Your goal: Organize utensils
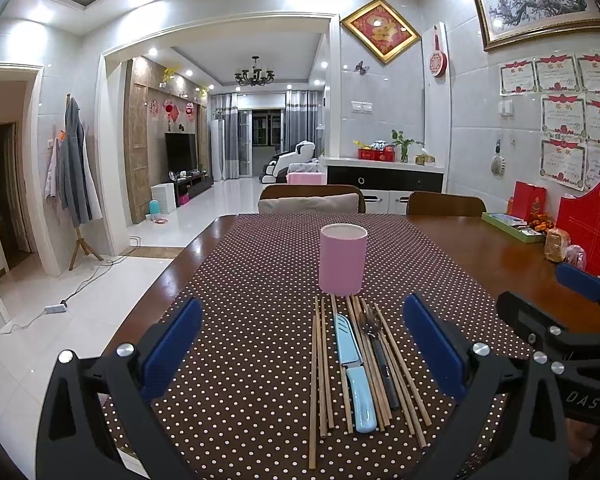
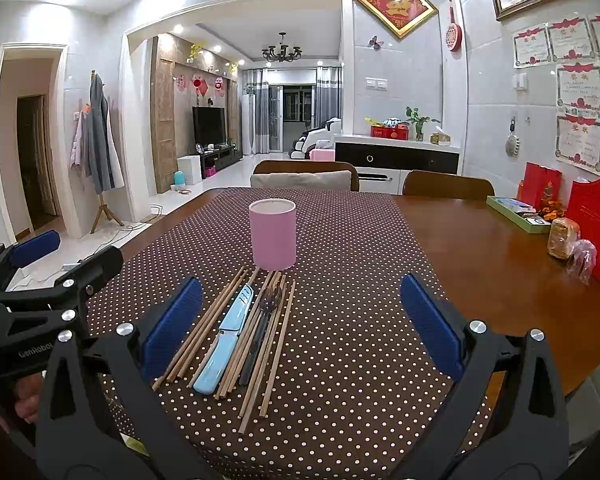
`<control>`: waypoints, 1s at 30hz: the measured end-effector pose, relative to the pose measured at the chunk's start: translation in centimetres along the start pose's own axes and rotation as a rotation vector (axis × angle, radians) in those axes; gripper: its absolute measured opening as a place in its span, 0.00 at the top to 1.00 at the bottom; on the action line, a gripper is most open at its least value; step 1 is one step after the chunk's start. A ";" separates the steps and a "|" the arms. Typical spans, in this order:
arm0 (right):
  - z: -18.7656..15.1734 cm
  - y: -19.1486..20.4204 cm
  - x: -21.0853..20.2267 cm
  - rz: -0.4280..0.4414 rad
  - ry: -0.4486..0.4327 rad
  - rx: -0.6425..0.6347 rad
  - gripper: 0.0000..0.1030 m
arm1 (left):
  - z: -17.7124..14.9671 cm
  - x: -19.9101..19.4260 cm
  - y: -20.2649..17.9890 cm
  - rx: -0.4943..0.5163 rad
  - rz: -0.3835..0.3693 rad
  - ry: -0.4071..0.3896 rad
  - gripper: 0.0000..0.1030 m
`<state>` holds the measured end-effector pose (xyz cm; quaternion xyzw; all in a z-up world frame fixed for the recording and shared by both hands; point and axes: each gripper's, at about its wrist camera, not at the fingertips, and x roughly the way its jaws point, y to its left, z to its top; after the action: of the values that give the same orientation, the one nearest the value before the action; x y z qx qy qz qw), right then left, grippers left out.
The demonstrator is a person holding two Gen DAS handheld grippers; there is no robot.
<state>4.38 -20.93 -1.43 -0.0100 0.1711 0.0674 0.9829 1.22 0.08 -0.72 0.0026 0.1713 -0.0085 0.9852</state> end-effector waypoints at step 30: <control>-0.4 0.3 0.7 0.007 0.024 0.015 0.06 | -0.2 0.8 0.2 -0.004 -0.016 0.016 0.05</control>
<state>4.83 -20.54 -1.99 -0.0029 0.1835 0.0695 0.9805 1.91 0.26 -1.14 -0.0005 0.1794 -0.0160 0.9836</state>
